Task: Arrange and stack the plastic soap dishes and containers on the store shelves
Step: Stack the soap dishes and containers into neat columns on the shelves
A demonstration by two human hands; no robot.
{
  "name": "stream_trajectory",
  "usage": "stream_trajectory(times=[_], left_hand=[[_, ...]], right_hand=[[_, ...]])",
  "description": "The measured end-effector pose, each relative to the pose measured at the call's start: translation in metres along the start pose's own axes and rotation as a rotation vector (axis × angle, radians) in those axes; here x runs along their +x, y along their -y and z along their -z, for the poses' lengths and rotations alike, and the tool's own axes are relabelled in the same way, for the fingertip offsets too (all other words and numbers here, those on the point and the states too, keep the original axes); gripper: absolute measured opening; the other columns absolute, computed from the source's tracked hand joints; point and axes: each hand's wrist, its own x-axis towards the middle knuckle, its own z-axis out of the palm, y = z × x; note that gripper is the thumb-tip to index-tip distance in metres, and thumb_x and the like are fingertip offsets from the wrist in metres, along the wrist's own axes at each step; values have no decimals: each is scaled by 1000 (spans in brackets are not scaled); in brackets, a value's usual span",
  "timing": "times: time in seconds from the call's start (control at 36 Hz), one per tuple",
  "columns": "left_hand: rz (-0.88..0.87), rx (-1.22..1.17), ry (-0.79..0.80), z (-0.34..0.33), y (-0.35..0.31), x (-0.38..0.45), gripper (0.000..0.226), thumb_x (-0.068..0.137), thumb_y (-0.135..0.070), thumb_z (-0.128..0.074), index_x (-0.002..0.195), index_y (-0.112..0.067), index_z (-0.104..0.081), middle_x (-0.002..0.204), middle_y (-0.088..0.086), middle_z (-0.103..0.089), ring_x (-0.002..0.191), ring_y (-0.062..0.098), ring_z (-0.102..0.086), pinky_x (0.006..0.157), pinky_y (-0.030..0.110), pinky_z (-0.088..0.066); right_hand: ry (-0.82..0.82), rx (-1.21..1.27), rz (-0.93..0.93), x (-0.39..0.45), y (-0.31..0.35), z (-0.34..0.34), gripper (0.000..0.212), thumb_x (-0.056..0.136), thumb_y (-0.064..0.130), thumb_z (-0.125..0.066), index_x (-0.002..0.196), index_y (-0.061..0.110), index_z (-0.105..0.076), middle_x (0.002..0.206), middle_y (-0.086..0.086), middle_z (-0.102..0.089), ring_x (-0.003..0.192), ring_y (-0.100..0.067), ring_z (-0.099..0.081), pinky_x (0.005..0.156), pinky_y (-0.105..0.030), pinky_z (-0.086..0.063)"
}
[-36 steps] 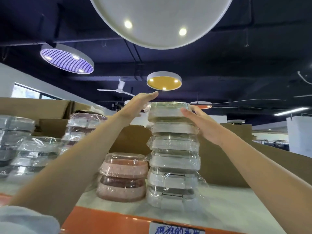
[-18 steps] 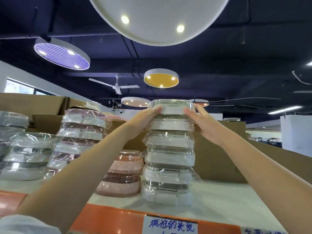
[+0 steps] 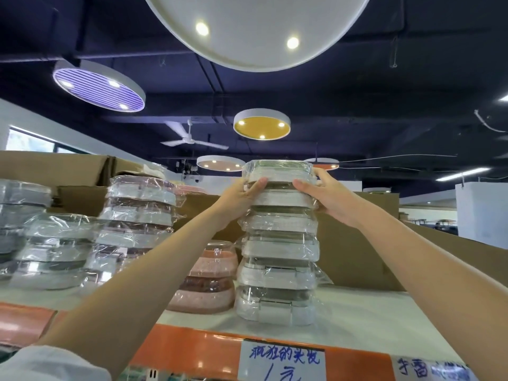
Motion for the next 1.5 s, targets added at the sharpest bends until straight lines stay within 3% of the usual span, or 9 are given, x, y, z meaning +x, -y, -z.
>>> stream_trajectory(times=[0.14, 0.22, 0.31, 0.78, 0.94, 1.08, 1.19, 1.33, 1.5], left_hand=[[4, -13, -41, -2, -6, -4, 38, 92, -52, -45, 103, -16, -50, 79, -7, -48, 57, 1, -44, 46, 11, -34], [-20, -46, -50, -4, -5, -9, 20, 95, -43, -47, 89, -24, -49, 64, -12, -43, 43, -6, -44, 42, 6, -32], [-2, -66, -50, -5, -3, -12, 33, 95, -44, -47, 112, -16, -45, 68, -12, -44, 43, -7, -46, 42, 5, -34], [86, -4, -51, -1, -11, -16, 65, 90, -55, -49, 138, -14, -34, 92, -15, -47, 77, -2, -47, 58, 13, -35], [74, 48, -108, 2, -8, -20, 74, 87, -56, -52, 142, -12, -29, 118, 0, -53, 97, 11, -52, 79, 22, -41], [75, 113, -156, 5, -7, -31, 75, 86, -59, -50, 139, -7, -34, 127, 6, -51, 109, 16, -50, 86, 27, -38], [111, 232, -128, 3, -7, -50, 78, 79, -65, -50, 128, -5, -42, 109, 6, -58, 99, 20, -58, 82, 28, -48], [121, 412, -158, -3, -3, -83, 92, 71, -78, -39, 126, -4, -44, 121, 12, -50, 107, 24, -53, 94, 43, -49], [-34, 801, -131, -12, 6, -119, 52, 97, -51, -38, 125, -8, -46, 118, 9, -47, 105, 22, -50, 81, 30, -42]], right_hand=[[34, 59, -42, 0, 5, -1, 55, 89, 32, -64, 137, 24, -37, 118, -3, -64, 91, -13, -66, 63, -23, -52], [27, 73, -43, 0, 1, -2, 56, 88, 32, -65, 136, 25, -38, 119, -5, -64, 94, -16, -65, 70, -30, -55], [15, 64, -37, -1, -6, -2, 57, 85, 38, -68, 134, 30, -40, 119, -8, -64, 95, -20, -59, 94, -43, -49], [21, 37, -41, -11, -2, -3, 83, 81, 44, -70, 147, 27, -22, 114, 3, -65, 84, -8, -68, 77, -31, -52], [9, -18, -88, -19, -5, -1, 123, 52, 71, -76, 150, 34, -12, 131, -1, -54, 113, -19, -59, 105, -46, -42], [1, -108, -88, -31, -5, 0, 82, 78, 58, -65, 142, 22, -29, 129, 5, -52, 114, -14, -53, 106, -39, -38], [-45, -190, -76, -46, -3, -3, 73, 84, 55, -61, 141, 19, -33, 128, 7, -49, 112, -13, -49, 96, -31, -39], [-133, -361, 39, -71, -8, -15, 49, 89, 43, -60, 127, 15, -44, 125, -1, -49, 114, -17, -47, 85, -26, -38], [-309, -770, 169, -111, -20, -36, 71, 91, 47, -54, 142, 5, -29, 137, -13, -39, 126, -27, -35, 101, -39, -34]])
